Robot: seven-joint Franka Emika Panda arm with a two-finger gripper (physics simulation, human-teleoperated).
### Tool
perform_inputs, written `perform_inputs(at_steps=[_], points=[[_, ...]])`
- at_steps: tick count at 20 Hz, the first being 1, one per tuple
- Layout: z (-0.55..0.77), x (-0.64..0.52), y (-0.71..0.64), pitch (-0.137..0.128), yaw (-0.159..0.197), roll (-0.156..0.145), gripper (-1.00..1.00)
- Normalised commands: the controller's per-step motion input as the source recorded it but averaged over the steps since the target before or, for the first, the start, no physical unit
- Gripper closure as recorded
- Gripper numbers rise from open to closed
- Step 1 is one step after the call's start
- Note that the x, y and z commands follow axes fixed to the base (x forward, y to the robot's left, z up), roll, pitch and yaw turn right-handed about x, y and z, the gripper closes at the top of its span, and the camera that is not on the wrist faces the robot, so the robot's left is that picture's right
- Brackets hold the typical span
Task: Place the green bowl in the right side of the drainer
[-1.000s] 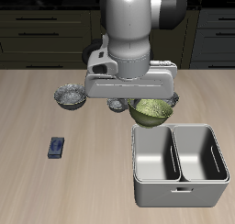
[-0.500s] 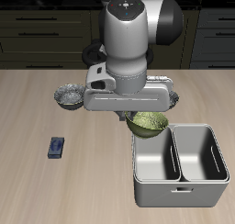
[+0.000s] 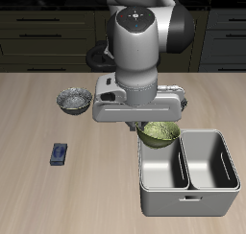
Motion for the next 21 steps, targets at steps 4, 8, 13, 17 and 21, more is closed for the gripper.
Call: perform_inputs(at_steps=[4,8,13,17,21], points=[[-0.06,0.01,0.02,0.010,0.028,0.001,1.00],[-0.17,0.01,0.09,0.030,0.055,0.007,-1.00],[-0.05,-0.07,0.08,0.009,0.032,0.028,-1.00],[0.05,-0.07,0.07,-0.005,0.023,0.022,-1.00],[0.14,-0.07,-0.01,-0.015,-0.002,0.005,-1.00]])
